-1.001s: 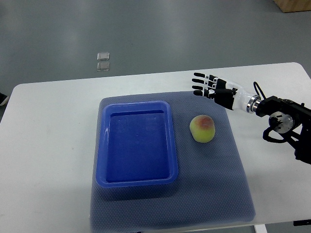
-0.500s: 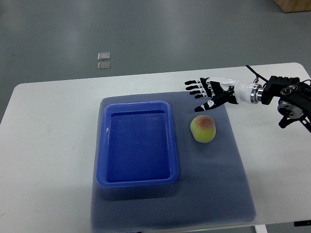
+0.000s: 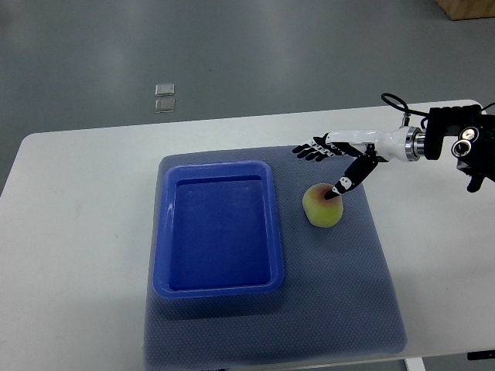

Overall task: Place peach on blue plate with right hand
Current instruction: 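Lower the right hand over the peach and close fingers around it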

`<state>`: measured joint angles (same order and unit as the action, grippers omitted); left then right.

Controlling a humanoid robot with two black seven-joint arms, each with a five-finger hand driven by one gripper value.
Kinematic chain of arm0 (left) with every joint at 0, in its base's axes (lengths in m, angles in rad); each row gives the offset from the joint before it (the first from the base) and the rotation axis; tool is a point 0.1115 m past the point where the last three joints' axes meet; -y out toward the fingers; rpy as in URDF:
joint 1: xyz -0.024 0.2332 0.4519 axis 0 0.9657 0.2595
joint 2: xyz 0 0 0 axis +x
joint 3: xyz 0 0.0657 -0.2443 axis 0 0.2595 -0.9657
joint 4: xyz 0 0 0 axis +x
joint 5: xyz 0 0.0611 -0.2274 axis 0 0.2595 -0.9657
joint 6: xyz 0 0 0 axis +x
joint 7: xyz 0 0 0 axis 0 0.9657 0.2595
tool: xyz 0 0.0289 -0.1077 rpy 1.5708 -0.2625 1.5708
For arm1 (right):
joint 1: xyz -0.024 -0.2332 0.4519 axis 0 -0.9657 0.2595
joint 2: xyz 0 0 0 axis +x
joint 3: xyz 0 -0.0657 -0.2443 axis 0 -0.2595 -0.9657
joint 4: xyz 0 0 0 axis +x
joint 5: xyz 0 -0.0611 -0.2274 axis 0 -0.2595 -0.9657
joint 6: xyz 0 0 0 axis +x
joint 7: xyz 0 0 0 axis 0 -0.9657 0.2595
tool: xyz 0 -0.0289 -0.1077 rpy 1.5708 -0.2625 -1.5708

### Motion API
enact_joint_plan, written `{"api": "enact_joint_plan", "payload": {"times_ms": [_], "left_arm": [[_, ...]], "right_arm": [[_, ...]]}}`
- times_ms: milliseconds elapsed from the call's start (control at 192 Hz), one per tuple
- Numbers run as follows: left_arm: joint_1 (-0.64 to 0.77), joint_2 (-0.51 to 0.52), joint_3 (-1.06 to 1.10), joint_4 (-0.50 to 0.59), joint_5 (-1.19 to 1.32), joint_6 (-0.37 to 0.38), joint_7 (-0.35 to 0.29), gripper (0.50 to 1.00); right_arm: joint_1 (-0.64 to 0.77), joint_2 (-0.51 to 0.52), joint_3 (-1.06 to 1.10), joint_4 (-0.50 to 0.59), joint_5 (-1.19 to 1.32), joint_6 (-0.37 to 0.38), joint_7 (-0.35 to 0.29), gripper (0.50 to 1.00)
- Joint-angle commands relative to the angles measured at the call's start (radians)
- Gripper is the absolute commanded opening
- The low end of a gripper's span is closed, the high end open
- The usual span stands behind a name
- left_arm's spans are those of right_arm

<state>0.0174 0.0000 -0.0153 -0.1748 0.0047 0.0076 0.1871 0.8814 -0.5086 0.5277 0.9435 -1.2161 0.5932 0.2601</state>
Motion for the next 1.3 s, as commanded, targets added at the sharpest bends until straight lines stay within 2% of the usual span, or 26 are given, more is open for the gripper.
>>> {"api": "enact_joint_plan", "payload": {"times_ms": [0,261,542,547,558,641,657,886,996,1001,1063,1293], "left_arm": [[-0.001,0.0,0.0,0.0,0.0,0.0,0.0,1.0],[0.001,0.0,0.002,-0.002,0.0,0.0,0.0,1.0],[-0.001,0.0,0.002,-0.002,0.0,0.0,-0.002,1.0],[-0.001,0.0,0.002,-0.002,0.0,0.0,-0.002,1.0],[-0.001,0.0,0.0,-0.002,0.0,0.0,-0.002,1.0],[-0.001,0.0,0.0,-0.002,0.0,0.0,-0.002,1.0],[-0.001,0.0,0.002,-0.002,0.0,0.0,-0.002,1.0],[-0.001,0.0,0.003,-0.002,0.0,-0.001,-0.002,1.0],[-0.001,0.0,0.003,-0.002,0.0,-0.001,-0.002,1.0],[-0.001,0.0,0.003,-0.002,0.0,-0.001,-0.002,1.0],[-0.001,0.0,0.002,-0.002,0.0,-0.001,-0.002,1.0],[-0.001,0.0,0.003,-0.003,0.0,-0.001,-0.002,1.0]], "right_arm": [[-0.007,-0.016,0.0,0.021,-0.025,-0.03,0.005,0.921],[-0.071,-0.048,-0.015,0.087,-0.098,-0.115,0.03,0.921],[-0.105,-0.033,-0.026,0.089,-0.137,-0.176,0.034,0.921],[-0.108,-0.03,-0.04,0.087,-0.147,-0.202,0.034,0.921],[-0.108,-0.03,-0.043,0.087,-0.148,-0.208,0.036,0.921],[-0.11,-0.03,-0.052,0.087,-0.149,-0.222,0.036,0.921],[-0.11,-0.03,-0.066,0.086,-0.149,-0.243,0.036,0.921],[-0.11,-0.028,-0.071,0.08,-0.148,-0.251,0.036,0.917],[-0.11,-0.028,-0.071,0.08,-0.149,-0.253,0.039,0.901],[-0.11,-0.028,-0.071,0.08,-0.149,-0.26,0.044,0.867],[-0.116,-0.028,-0.072,0.078,-0.149,-0.273,0.053,0.821],[-0.116,-0.028,-0.098,0.078,-0.152,-0.28,0.06,0.764]]}}
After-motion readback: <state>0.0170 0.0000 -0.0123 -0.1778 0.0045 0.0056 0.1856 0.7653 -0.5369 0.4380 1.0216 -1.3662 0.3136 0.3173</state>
